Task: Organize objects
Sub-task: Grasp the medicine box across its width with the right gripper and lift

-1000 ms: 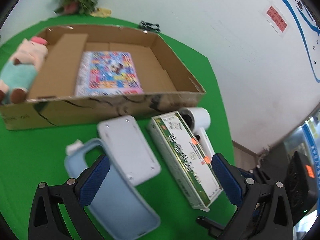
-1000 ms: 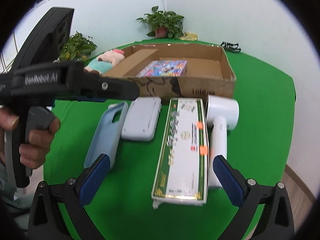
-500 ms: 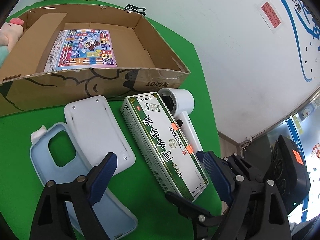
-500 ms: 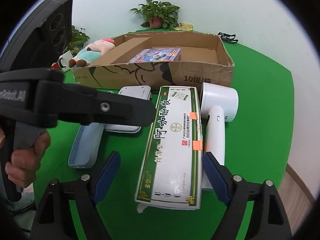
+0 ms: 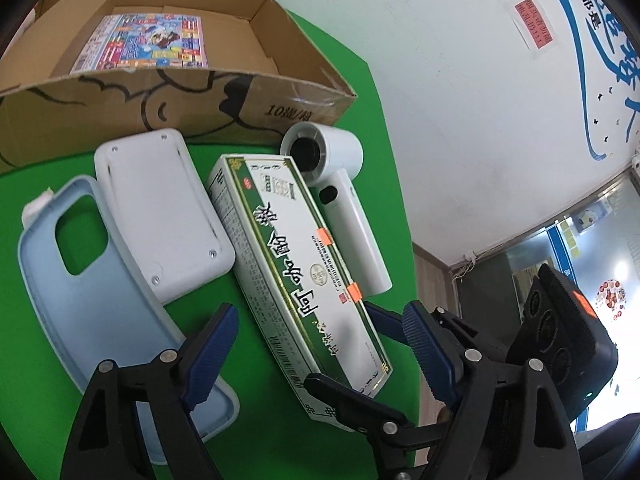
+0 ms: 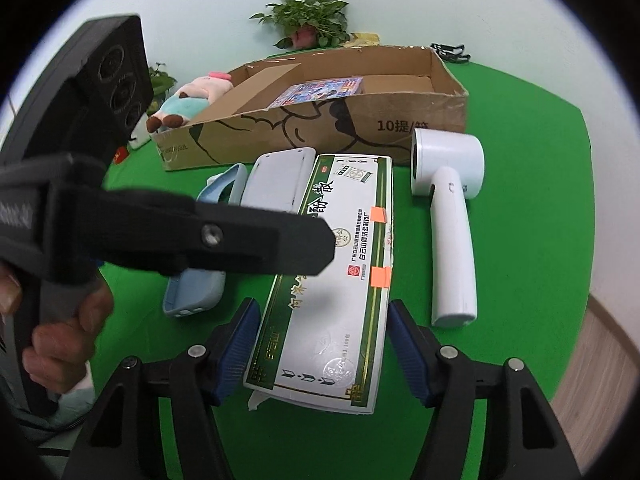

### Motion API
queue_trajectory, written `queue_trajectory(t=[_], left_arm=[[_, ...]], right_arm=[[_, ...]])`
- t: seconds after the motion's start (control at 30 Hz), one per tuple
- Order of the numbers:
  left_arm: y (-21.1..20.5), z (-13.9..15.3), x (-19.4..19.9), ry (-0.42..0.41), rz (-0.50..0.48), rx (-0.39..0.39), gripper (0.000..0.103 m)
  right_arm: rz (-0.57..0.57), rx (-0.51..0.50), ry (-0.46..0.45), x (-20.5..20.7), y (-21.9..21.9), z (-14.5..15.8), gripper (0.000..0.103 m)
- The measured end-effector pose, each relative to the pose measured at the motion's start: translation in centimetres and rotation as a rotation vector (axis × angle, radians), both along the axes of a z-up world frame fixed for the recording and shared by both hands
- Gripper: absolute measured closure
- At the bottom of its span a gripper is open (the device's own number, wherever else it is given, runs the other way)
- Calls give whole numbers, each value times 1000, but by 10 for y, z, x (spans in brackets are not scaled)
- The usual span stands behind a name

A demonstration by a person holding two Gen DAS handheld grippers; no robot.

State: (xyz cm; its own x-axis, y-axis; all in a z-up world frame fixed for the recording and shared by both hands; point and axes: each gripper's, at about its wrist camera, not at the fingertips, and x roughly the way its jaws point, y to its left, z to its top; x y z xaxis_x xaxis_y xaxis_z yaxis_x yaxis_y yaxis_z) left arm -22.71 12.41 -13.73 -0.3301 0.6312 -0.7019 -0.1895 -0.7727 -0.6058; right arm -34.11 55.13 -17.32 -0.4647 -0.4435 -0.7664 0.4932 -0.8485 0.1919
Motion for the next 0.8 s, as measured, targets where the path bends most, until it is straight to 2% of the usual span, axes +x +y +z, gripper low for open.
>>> queue_trajectory(t=[0.27,0.4,0.43,0.6,0.8], left_arm=[[3,-8,-5,-71,-9,22,20],[2,-9,-5,-86,0,4,30],[2,-8,-5,-84,-6,1,35],[3,-2,-4,-52,-21,-37,45],[-1,19,-4,19,-20,-41,46]], right_arm=[[-39,-111,-97,-5,13,0,39],[-51,-167,-140,-7,19,-1,39],[-48,-177,-139,-6,19,0,39],[-29,-186,-82,1,15,11,40],[-22,-173,-15,-2,14,26,40]])
